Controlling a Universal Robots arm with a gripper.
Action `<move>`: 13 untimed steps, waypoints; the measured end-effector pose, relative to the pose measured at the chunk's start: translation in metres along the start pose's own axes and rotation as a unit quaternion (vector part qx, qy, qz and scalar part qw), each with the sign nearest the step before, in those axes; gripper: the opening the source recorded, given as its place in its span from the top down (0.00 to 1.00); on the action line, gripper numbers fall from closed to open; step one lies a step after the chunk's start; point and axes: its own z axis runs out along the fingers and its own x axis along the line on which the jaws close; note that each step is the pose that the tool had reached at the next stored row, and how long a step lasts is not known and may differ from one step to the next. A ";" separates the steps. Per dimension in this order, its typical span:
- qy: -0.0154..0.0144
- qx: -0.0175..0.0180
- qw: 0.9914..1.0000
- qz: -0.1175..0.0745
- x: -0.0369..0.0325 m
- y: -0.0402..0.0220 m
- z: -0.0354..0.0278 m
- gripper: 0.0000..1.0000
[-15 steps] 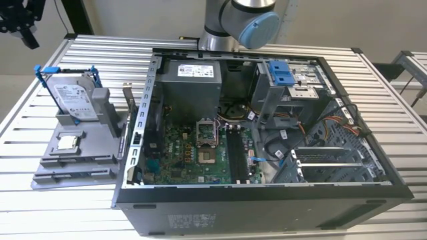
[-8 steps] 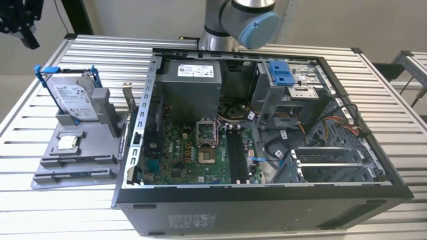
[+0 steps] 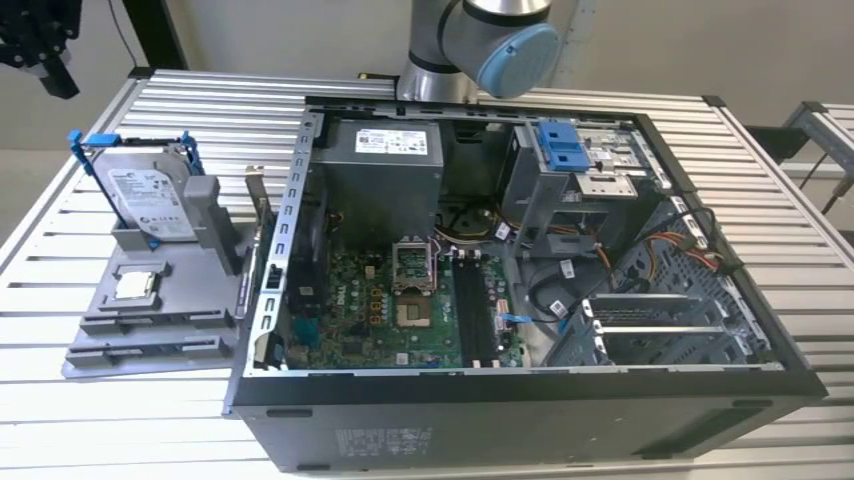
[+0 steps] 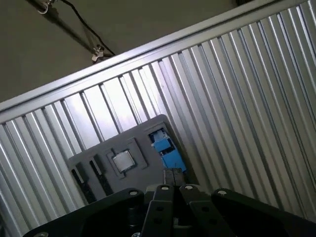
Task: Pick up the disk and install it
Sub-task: 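Pick up the disk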
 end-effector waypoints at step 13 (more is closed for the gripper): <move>0.001 0.002 0.993 -0.118 0.0000 0.0000 0.0015 1.00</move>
